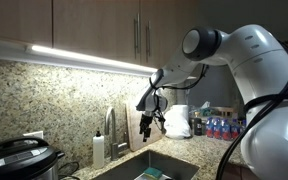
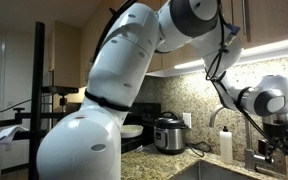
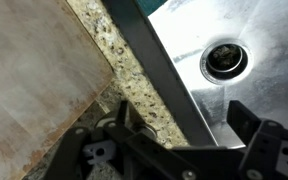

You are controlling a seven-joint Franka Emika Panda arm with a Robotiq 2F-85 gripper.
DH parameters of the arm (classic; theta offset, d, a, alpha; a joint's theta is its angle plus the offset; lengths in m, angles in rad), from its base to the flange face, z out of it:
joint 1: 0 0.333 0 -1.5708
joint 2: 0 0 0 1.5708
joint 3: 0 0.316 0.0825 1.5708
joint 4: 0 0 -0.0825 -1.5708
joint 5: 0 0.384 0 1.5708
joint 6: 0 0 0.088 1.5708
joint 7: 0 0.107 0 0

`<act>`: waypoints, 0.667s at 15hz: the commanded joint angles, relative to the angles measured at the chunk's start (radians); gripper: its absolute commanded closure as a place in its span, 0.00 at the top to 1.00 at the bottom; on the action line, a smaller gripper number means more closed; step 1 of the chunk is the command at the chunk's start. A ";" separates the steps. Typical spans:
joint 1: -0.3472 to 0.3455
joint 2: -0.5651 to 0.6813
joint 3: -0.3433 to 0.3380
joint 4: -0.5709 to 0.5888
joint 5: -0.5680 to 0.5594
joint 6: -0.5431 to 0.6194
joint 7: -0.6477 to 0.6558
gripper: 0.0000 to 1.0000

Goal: Turn the tap faucet to the left, then open the tap

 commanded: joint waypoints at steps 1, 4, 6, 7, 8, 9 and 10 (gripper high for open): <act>0.009 0.035 -0.023 0.039 0.073 -0.022 -0.118 1.00; 0.028 0.073 -0.034 0.096 0.054 -0.078 -0.169 1.00; 0.052 0.093 -0.048 0.136 0.028 -0.120 -0.186 1.00; 0.063 0.104 -0.055 0.157 0.020 -0.141 -0.192 1.00; 0.072 0.115 -0.058 0.179 0.018 -0.159 -0.205 1.00; 0.082 0.123 -0.062 0.197 0.016 -0.175 -0.213 1.00; 0.091 0.131 -0.065 0.214 0.014 -0.189 -0.225 1.00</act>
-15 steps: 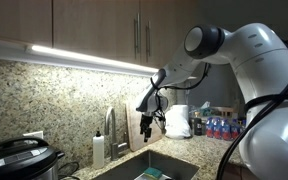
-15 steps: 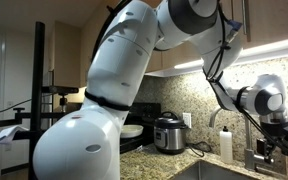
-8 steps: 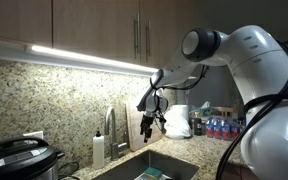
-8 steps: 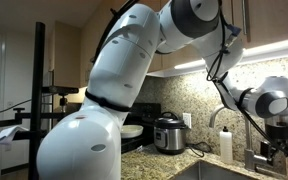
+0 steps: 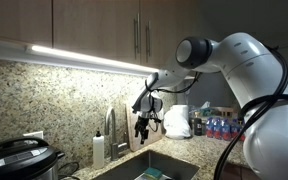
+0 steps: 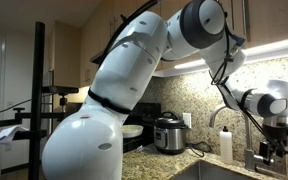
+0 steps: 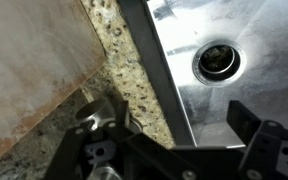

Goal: Turn the tap faucet to the left, then open the tap

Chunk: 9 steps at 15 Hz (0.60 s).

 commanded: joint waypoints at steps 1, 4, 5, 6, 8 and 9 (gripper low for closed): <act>0.034 0.034 -0.023 0.077 -0.018 -0.064 -0.067 1.00; 0.053 0.060 -0.029 0.123 -0.027 -0.098 -0.097 1.00; 0.056 0.069 -0.029 0.137 -0.027 -0.109 -0.108 1.00; 0.060 0.078 -0.028 0.150 -0.027 -0.116 -0.120 1.00; 0.068 0.094 -0.026 0.169 -0.028 -0.116 -0.146 1.00; 0.070 0.099 -0.025 0.174 -0.026 -0.108 -0.156 1.00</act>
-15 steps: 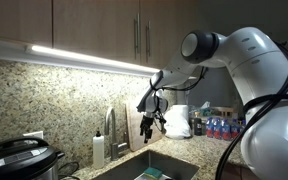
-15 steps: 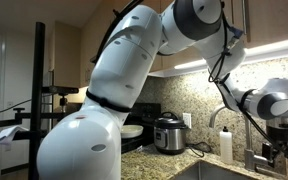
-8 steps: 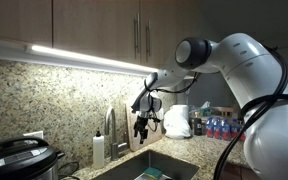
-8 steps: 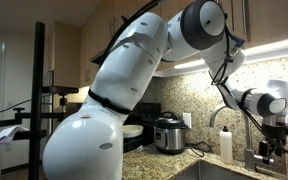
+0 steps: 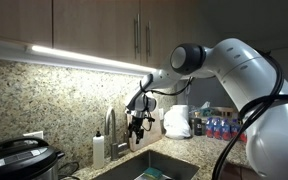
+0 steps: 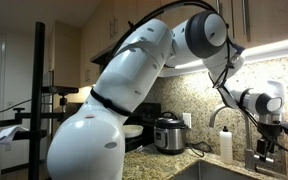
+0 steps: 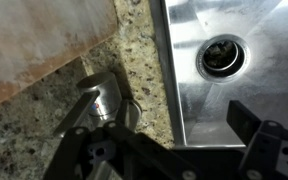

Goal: Turn the tap faucet to the left, then open the tap

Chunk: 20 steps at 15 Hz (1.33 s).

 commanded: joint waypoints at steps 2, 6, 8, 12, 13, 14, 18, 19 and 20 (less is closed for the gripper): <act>0.023 0.029 -0.011 0.039 -0.015 0.009 -0.059 1.00; 0.037 0.008 -0.014 0.001 -0.020 0.068 -0.055 1.00; 0.043 0.004 -0.016 -0.010 -0.024 0.096 -0.052 1.00; 0.047 0.013 -0.013 -0.019 -0.023 0.141 -0.045 1.00; 0.047 0.016 -0.010 -0.021 -0.023 0.147 -0.047 1.00; 0.051 0.017 -0.012 -0.024 -0.026 0.159 -0.042 1.00; 0.086 0.022 -0.028 -0.039 -0.058 0.218 0.002 1.00; 0.092 0.021 -0.031 -0.045 -0.065 0.234 0.012 1.00; 0.101 0.020 -0.038 -0.052 -0.074 0.255 0.029 1.00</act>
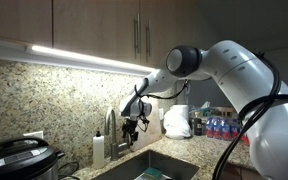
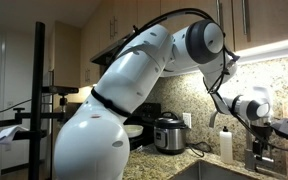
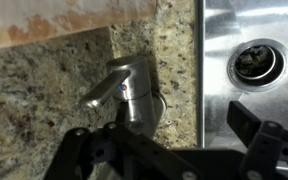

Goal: Turn the tap faucet to the left, then open the tap

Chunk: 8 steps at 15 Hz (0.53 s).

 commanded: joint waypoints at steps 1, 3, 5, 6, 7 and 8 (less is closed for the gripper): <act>0.037 -0.015 -0.029 -0.044 -0.051 0.087 0.062 1.00; 0.053 -0.017 -0.044 -0.060 -0.075 0.124 0.108 1.00; 0.064 -0.026 -0.056 -0.082 -0.095 0.157 0.160 1.00; 0.066 -0.034 -0.062 -0.099 -0.099 0.182 0.196 1.00; 0.067 -0.044 -0.067 -0.122 -0.093 0.213 0.245 1.00; 0.071 -0.057 -0.076 -0.151 -0.082 0.250 0.312 1.00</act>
